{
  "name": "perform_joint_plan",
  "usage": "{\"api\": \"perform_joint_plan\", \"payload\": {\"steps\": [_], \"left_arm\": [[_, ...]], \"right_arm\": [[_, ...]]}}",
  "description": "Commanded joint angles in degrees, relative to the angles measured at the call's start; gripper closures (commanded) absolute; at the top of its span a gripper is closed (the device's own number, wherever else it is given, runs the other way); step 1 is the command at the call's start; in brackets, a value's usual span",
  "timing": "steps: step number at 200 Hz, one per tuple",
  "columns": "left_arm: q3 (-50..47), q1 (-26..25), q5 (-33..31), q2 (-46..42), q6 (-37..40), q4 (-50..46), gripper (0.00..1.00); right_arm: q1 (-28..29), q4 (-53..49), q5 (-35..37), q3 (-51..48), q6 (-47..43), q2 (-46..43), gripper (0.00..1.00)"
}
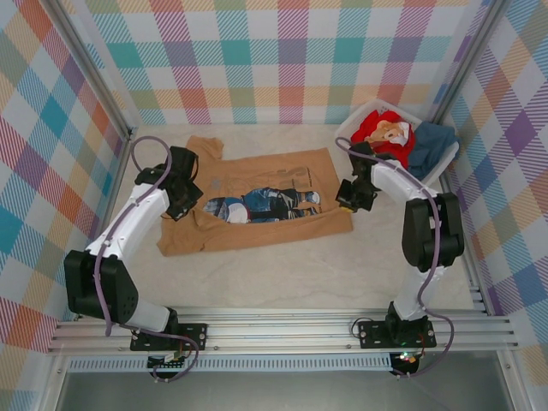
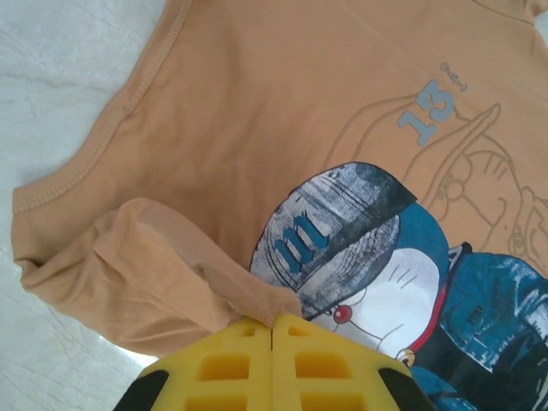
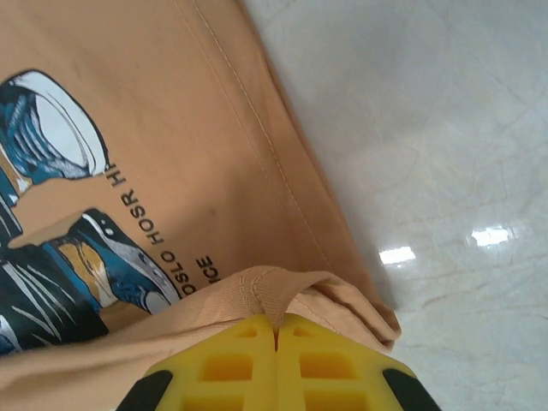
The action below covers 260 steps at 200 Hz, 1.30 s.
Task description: Fold and stack the t-shirts
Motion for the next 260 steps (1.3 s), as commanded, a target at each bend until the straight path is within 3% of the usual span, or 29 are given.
{"api": "perform_joint_plan", "payload": {"steps": [1, 260], "left_arm": [[2.00, 1.54, -2.04, 0.66, 2.74, -0.34, 1.00], [11.07, 5.01, -4.08, 12.29, 8.85, 2.40, 1.00]], "right_arm": [[-0.43, -1.11, 0.19, 2.41, -0.79, 2.21, 1.00], [-1.00, -3.16, -0.55, 13.45, -1.20, 12.54, 1.00]]}}
